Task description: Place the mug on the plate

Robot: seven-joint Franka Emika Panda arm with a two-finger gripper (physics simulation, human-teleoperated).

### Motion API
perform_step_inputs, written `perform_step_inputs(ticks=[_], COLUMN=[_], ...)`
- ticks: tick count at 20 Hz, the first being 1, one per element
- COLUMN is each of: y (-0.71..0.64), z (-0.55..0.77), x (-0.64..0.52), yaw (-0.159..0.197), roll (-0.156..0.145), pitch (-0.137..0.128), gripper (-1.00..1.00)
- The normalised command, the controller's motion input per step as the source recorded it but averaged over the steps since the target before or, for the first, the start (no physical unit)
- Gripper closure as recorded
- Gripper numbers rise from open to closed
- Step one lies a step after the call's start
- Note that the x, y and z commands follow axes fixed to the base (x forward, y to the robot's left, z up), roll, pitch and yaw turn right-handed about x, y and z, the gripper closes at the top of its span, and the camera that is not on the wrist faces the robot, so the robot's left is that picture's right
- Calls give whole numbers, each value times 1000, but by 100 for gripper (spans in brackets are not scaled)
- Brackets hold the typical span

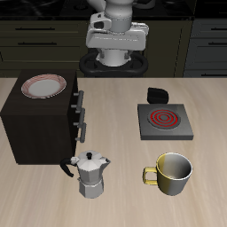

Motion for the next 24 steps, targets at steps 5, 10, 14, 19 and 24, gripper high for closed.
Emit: perform_step_inputs(ticks=[5,10,14,19,24], y=[85,72,170,52,158], z=[34,109,127,58,-33], x=[170,366,371,443,667], yaw=[-10,-4,37,-15,-28], roll=[-16,25,50,-10,32], pitch=[0,-4,-76,20,50], gripper=[-100,-100,-100,-100,-100])
